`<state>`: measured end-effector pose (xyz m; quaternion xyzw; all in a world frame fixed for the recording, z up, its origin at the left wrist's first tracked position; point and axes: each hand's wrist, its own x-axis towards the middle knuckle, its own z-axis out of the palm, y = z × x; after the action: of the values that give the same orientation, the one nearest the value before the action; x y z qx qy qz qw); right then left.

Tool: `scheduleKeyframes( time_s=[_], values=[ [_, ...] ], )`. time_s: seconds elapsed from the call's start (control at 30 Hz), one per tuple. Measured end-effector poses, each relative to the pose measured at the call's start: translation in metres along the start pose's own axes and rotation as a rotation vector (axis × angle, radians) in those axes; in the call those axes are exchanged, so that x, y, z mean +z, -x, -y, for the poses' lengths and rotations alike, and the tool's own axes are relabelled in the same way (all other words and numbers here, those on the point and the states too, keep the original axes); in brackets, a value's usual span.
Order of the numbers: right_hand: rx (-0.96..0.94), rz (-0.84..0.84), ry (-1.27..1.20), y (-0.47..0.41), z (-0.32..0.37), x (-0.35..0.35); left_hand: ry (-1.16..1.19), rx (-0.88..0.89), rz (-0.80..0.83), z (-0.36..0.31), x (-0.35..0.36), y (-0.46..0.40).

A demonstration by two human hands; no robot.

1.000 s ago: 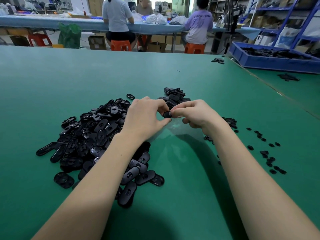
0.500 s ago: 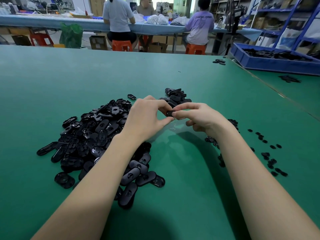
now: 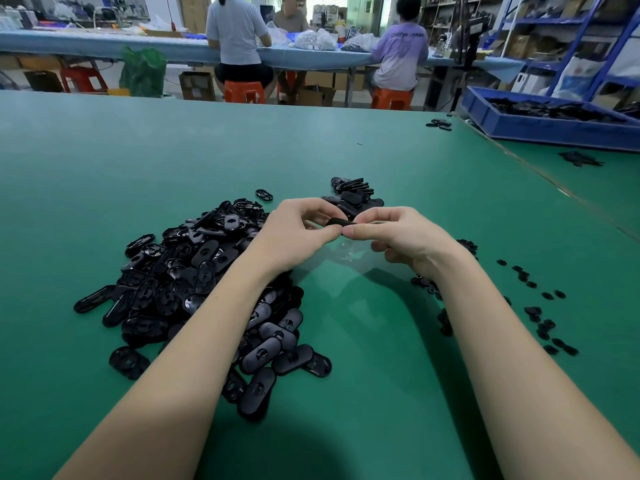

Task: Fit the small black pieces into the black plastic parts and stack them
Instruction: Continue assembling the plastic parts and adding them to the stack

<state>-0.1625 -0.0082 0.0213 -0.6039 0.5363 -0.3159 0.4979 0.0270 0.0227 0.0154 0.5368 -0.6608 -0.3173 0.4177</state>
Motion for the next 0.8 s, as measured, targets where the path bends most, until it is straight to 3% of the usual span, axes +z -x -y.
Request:
scheduleKeyframes(
  time_s=[0.8],
  values=[
    [-0.242, -0.159, 0.250, -0.005, 0.001, 0.018, 0.029, -0.162, -0.086, 0.010, 0.003, -0.009]
  ],
)
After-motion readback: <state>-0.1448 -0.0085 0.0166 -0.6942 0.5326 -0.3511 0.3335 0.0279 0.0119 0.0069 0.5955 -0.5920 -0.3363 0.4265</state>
